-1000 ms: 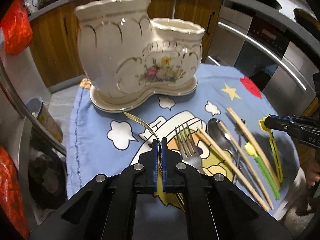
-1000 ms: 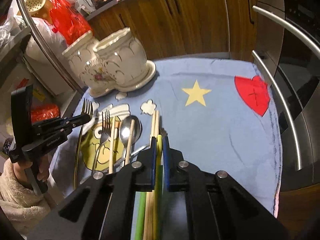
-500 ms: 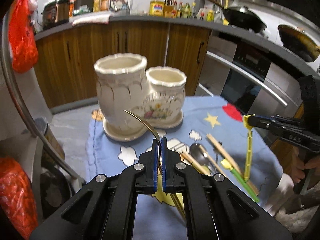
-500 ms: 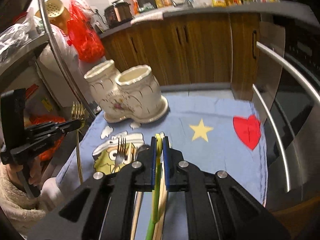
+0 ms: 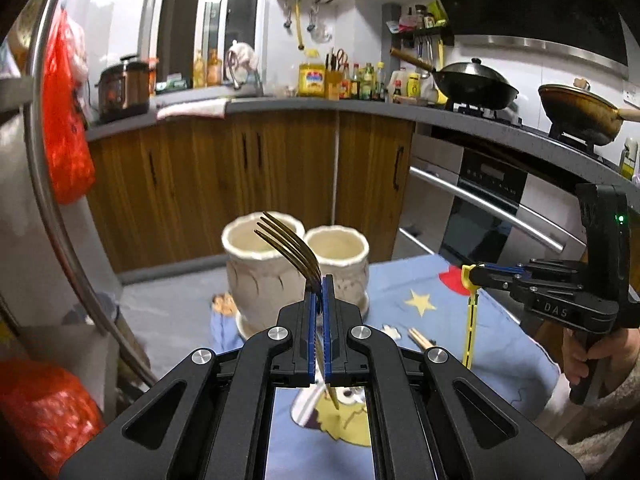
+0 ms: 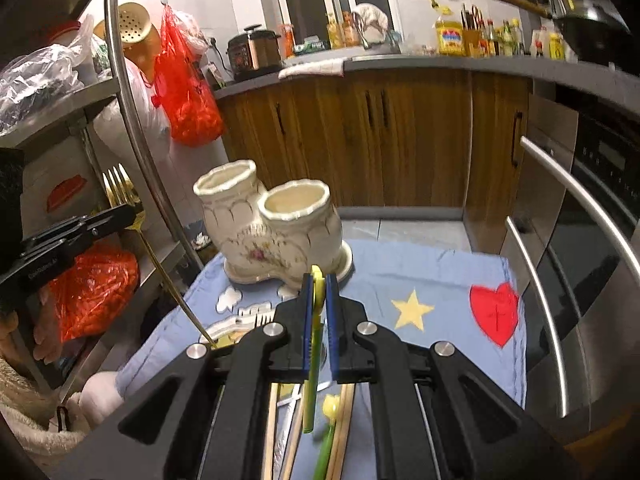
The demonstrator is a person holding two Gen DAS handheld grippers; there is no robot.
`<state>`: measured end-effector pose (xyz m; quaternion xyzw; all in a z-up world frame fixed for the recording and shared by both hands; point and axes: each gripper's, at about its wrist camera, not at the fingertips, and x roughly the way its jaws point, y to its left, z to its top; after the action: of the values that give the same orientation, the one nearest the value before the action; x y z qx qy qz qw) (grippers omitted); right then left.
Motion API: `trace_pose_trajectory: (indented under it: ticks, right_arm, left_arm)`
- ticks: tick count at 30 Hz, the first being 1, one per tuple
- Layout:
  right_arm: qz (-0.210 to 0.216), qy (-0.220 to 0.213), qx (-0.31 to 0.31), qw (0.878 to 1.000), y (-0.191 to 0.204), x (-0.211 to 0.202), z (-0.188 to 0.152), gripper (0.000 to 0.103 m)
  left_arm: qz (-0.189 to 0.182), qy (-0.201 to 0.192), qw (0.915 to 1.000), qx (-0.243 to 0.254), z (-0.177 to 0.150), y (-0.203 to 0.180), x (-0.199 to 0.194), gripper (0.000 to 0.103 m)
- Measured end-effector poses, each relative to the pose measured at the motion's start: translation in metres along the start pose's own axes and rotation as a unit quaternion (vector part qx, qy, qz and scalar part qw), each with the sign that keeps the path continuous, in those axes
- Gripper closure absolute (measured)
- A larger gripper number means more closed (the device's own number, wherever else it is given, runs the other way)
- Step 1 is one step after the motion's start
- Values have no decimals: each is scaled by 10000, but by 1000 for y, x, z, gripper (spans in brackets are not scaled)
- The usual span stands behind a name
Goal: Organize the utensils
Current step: 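Lift the gold fork with left tool while right tool carries yellow-green utensil to holder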
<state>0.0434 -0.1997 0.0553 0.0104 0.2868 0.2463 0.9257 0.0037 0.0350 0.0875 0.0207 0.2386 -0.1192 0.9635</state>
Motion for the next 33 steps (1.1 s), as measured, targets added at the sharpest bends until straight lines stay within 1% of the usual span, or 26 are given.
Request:
trace_pose_trajectory:
  ticks: [2, 6, 10, 14, 15, 19, 23, 25, 29, 33]
  right_arm:
    - [-6, -105, -133, 9999, 5, 0, 13, 97]
    - [26, -368, -374, 9986, 16, 3, 48, 97]
    - [69, -676, -397, 9969, 23, 9, 87, 97]
    - [77, -938, -423, 9947, 30, 16, 121, 97]
    - [62, -986, -444, 9941, 32, 18, 126, 97]
    - [-40, -1190, -510, 9916, 40, 31, 144, 97]
    - [-197, -1287, -514, 9902, 42, 53, 144, 97]
    - [-240, -1207, -478, 9912, 41, 68, 138, 97]
    - [-301, -1053, -380, 9933, 34, 94, 127, 97]
    - [-304, -875, -273, 9953, 25, 114, 116, 97]
  left_arm:
    - [41, -76, 9999, 72, 11, 1, -2, 99]
    - [39, -263, 9996, 134, 43, 7, -9, 99]
    - [113, -582, 9981, 142, 81, 15, -19, 99]
    - [266, -822, 9960, 218, 120, 20, -27, 99]
    - [361, -877, 9952, 259, 130, 21, -28, 99]
    - [650, -1125, 9906, 423, 154, 22, -29, 99]
    - [736, -1211, 9888, 478, 159, 25, -12, 99]
    - [818, -1233, 9878, 491, 156, 25, 0, 99]
    - [785, -1258, 9882, 380, 148, 29, 21, 99]
    - [783, -1168, 9894, 352, 137, 32, 41, 99]
